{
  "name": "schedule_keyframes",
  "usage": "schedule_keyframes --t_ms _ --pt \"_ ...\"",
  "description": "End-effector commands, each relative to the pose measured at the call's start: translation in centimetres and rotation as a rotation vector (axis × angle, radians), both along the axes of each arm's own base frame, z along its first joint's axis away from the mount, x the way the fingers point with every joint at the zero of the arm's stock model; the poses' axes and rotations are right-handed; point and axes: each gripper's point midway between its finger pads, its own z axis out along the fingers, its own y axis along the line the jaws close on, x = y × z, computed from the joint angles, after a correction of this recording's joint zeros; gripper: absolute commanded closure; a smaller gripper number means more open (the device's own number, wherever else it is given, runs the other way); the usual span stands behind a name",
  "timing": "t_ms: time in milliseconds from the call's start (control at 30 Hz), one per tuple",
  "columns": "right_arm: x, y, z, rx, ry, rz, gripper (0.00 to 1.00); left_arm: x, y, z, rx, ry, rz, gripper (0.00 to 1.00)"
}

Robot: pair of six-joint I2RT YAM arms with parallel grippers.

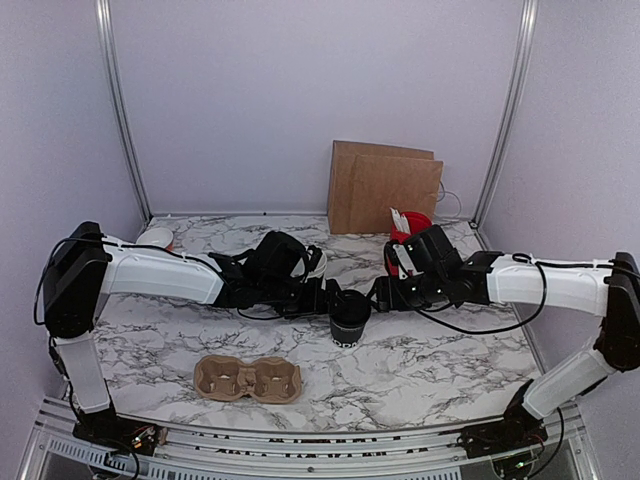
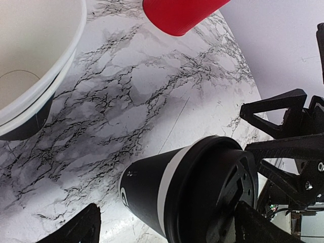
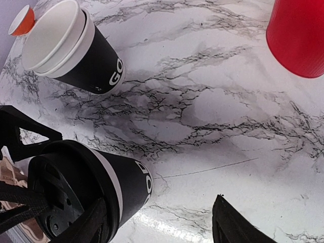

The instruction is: Pack the takeout coffee

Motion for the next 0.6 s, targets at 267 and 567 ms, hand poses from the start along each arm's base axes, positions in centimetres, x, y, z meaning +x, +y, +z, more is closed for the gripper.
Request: schedule_keyframes --t_ms 267,567 --pt "-1.1 0.0 -3.0 -0.012 0.085 0.025 0.31 -0.4 1.0 -3.1 0.104 0.035 0.004 0.08" --pt "-3.4 -3.5 -8.0 -0.250 0.183 -0.002 0.32 -0.4 1.0 -3.1 0.106 0.031 0.004 0.08"
